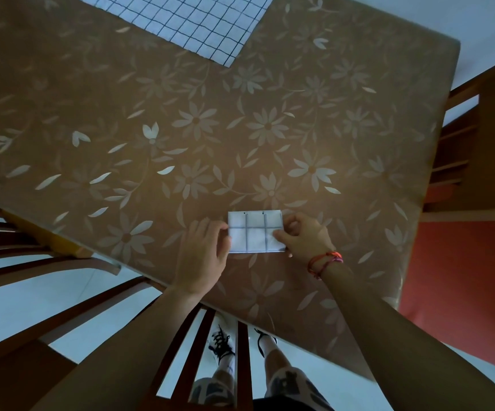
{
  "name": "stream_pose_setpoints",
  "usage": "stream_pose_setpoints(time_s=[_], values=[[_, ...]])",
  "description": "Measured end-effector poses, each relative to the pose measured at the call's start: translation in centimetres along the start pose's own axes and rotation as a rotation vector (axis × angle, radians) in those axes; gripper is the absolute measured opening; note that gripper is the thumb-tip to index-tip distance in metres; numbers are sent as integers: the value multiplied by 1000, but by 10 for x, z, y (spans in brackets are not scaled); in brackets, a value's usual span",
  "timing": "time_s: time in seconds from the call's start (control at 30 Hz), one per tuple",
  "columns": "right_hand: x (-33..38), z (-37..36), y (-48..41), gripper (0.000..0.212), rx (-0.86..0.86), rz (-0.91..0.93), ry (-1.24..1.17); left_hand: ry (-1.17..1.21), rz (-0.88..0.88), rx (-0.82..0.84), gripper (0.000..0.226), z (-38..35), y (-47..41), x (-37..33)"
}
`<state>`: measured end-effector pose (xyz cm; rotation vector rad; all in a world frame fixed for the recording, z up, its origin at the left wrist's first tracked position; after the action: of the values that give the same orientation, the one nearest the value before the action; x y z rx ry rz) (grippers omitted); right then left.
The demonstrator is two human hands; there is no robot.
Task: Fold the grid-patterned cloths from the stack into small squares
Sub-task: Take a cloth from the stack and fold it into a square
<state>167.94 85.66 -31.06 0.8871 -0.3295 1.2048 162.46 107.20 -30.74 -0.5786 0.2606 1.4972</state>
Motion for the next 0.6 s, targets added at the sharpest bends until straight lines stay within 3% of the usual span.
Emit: stream_pose_setpoints(time_s=[0.13, 0.43, 0.53, 0.6], values=[[-2, 0, 0, 16, -6, -7, 32, -141, -237, 92, 30, -8, 7, -6], [2, 0, 0, 26, -25, 0, 110, -263, -203, 283, 49, -26, 0, 5], [24, 7, 7, 31, -274, 208, 296, -263, -201, 289, 50, -28, 0, 7], [8, -3, 16, 14, -298, 308, 319, -260, -203, 286, 50, -29, 0, 8]])
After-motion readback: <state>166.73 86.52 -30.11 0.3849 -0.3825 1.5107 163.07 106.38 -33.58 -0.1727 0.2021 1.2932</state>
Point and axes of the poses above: each hand's wrist, its own y-axis away from the middle knuckle, its own z-axis out of the back of the hand, x = y × z, the point moved 4 cm from there along -y, towards the middle knuckle, and after that the axes turned 7 degrees about -x, right-handed, at the moved point
